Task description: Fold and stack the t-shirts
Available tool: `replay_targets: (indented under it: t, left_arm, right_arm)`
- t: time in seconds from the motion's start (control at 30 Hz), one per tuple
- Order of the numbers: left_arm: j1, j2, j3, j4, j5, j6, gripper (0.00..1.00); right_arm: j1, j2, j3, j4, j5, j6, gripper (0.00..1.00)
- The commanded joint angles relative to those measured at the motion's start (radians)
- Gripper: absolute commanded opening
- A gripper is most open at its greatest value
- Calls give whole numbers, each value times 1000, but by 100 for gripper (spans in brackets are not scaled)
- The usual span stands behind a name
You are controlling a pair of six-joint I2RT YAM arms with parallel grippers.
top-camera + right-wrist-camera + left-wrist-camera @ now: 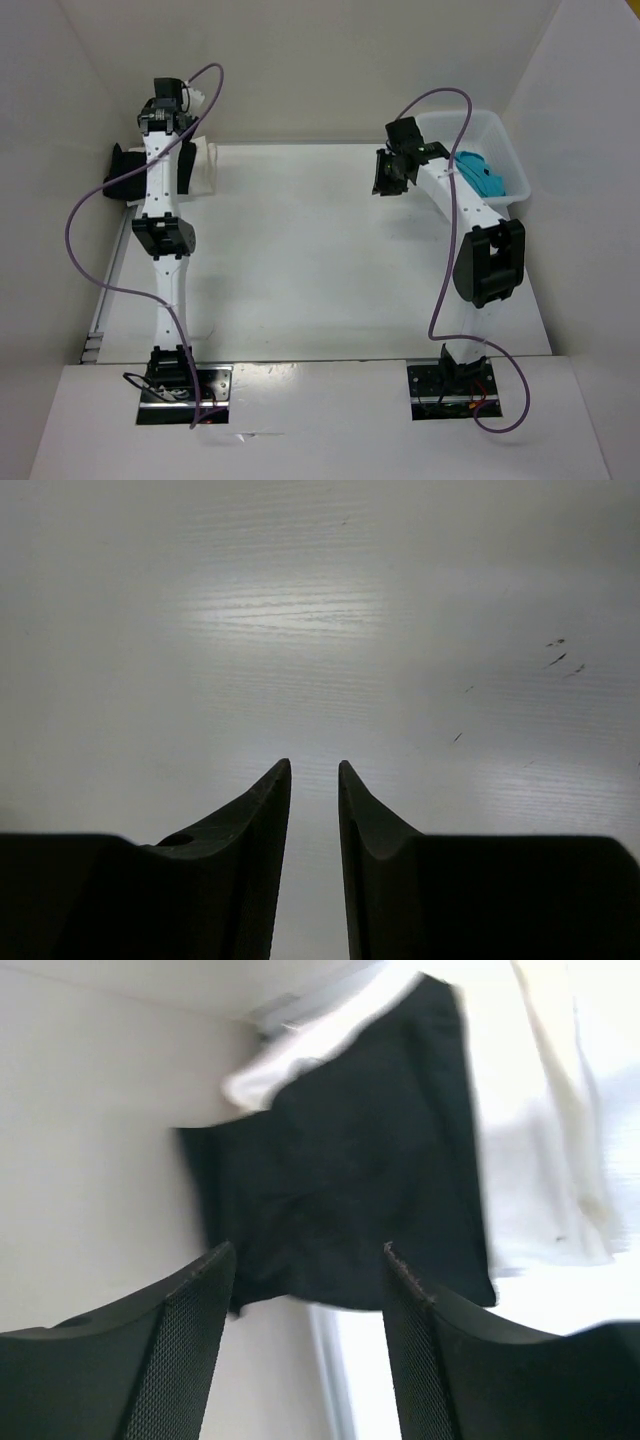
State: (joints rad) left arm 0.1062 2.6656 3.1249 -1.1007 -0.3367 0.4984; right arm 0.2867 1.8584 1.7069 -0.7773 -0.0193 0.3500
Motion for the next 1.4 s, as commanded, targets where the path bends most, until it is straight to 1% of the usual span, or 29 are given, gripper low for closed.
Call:
replay_targets:
  t: [0.0, 0.1, 0.2, 0.23, 0.33, 0.37, 0.4, 0.53, 0.63, 0.83, 1.03, 1.23, 1.3, 1.37]
  left_arm:
    - [33, 105, 4, -62, 10, -47, 66]
    - [46, 119, 4, -82, 80, -70, 66]
    - [46, 129, 4, -105, 180, -70, 66]
    - [46, 138, 4, -105, 245, -70, 69]
    - [46, 139, 4, -123, 329, -70, 71]
    - [46, 139, 4, -123, 378, -70, 73]
    - [46, 151, 4, -123, 389, -70, 73]
    - [55, 174, 4, -133, 389, -70, 73]
    - [55, 183, 4, -142, 416, -80, 73]
    - [55, 214, 4, -111, 328, -80, 73]
    - [64, 214, 4, -102, 295, -90, 66]
    - [73, 171, 4, -102, 335, -90, 64]
    - [73, 160, 4, -102, 335, -90, 63]
    - [73, 160, 4, -102, 302, -90, 61]
  right_arm:
    - [11, 4, -30, 16, -4, -8, 32]
    - [11, -5, -55, 16, -4, -8, 32]
    - [11, 4, -66, 26, -4, -8, 32]
    - [11, 4, -66, 26, -4, -8, 32]
    - [11, 4, -66, 26, -4, -8, 32]
    - [11, 4, -66, 26, -4, -8, 32]
    - [11, 4, -76, 26, -4, -8, 32]
    - [11, -5, -111, 26, 5, -8, 32]
    - [11, -14, -148, 35, 15, -17, 32]
    - [11, -4, -138, 35, 15, -26, 32]
    - [11, 16, -118, 26, 15, -26, 32]
    - [11, 16, -118, 26, 5, -26, 32]
    - [11, 16, -127, 26, 5, -26, 32]
    - [11, 16, -127, 26, 5, -26, 32]
